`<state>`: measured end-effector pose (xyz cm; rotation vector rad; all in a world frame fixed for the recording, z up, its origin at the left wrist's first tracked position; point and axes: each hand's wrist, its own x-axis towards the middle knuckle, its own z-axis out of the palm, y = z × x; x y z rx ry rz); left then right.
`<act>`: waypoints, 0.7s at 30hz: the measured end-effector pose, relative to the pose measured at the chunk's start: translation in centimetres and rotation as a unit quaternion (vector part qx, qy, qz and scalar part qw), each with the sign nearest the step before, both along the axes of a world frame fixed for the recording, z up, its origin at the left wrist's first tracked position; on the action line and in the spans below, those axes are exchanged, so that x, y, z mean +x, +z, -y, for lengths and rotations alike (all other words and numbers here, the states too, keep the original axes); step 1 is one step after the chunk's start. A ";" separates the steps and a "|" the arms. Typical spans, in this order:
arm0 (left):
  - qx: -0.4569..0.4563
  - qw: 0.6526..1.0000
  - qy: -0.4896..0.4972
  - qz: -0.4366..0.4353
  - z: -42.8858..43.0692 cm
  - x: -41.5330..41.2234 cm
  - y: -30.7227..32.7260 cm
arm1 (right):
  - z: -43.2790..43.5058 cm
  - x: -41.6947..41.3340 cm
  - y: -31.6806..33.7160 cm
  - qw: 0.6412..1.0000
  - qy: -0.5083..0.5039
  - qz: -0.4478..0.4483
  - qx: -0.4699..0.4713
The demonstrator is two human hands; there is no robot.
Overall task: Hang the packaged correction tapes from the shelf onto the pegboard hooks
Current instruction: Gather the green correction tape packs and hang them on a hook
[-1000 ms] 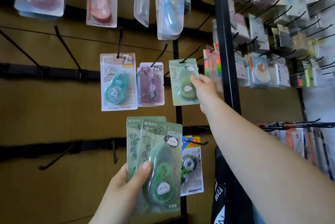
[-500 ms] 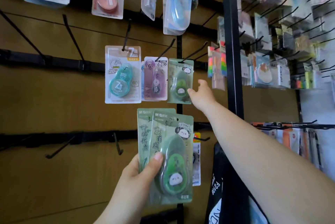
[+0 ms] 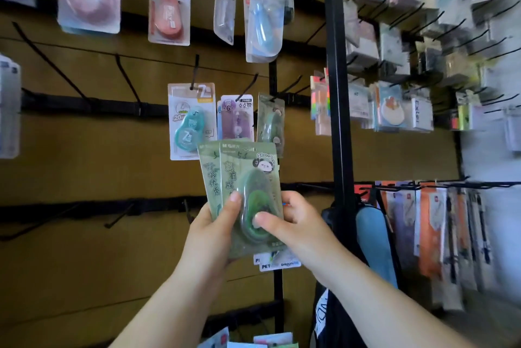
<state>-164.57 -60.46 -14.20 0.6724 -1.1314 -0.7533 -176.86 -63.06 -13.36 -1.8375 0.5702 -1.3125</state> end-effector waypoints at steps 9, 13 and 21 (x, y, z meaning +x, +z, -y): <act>0.008 1.000 0.006 -0.009 -1.2 -0.3 1.3 | -0.2 -0.8 0.8 0.996 0.049 0.052 0.047; 0.009 1.000 0.026 -0.006 -0.9 -0.4 1.1 | 0.3 -1.4 0.6 0.991 0.093 0.076 0.061; 0.024 0.998 0.056 -0.019 0.3 0.7 0.7 | 3.4 -3.8 3.2 0.987 0.028 0.153 0.037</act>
